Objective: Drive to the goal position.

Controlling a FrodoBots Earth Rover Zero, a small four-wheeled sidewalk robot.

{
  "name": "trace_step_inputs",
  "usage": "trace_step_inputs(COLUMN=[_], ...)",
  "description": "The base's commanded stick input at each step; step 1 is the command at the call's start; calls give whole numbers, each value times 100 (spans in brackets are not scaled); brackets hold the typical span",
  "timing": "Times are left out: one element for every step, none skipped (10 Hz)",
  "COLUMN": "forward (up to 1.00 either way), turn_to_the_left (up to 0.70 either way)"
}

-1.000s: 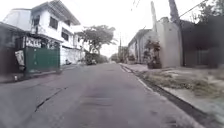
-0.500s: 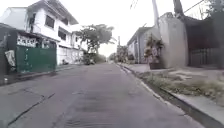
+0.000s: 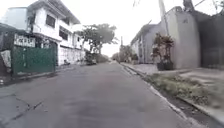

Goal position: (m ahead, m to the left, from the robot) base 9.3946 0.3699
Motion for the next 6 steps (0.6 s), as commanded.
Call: trace_step_inputs(forward=[100, 100, 100, 100, 100, 100], turn_to_the_left=[-34, -30, 6, 6, 6, -34])
